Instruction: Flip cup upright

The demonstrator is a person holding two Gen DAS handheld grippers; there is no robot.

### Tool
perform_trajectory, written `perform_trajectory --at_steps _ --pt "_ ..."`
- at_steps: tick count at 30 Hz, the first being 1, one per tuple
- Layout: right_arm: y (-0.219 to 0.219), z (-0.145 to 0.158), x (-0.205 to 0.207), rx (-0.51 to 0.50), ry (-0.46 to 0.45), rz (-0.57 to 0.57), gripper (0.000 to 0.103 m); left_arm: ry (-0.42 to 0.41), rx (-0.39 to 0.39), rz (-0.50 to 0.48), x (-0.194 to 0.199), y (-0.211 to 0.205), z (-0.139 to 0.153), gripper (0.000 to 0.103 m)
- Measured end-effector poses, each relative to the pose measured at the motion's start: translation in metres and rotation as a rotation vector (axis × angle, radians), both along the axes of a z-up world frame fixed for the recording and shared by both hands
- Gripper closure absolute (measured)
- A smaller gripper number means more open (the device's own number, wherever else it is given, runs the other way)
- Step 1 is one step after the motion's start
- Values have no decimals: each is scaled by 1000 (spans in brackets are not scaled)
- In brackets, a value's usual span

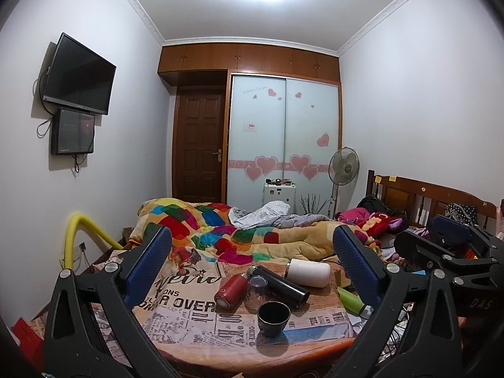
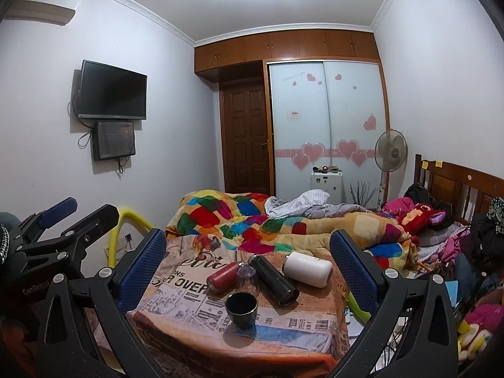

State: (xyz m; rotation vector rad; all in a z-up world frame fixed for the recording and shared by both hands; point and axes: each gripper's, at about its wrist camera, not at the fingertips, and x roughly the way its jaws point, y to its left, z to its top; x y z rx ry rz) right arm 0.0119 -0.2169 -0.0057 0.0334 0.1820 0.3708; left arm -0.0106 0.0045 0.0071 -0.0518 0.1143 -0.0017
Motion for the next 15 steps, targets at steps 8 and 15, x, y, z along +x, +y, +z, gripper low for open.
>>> perform_trajectory --at_steps 8,15 --pt "0 0 3 0 5 0 0 10 2 11 3 0 -3 0" --pt "1 0 3 -5 7 2 0 12 -1 18 3 2 -5 0"
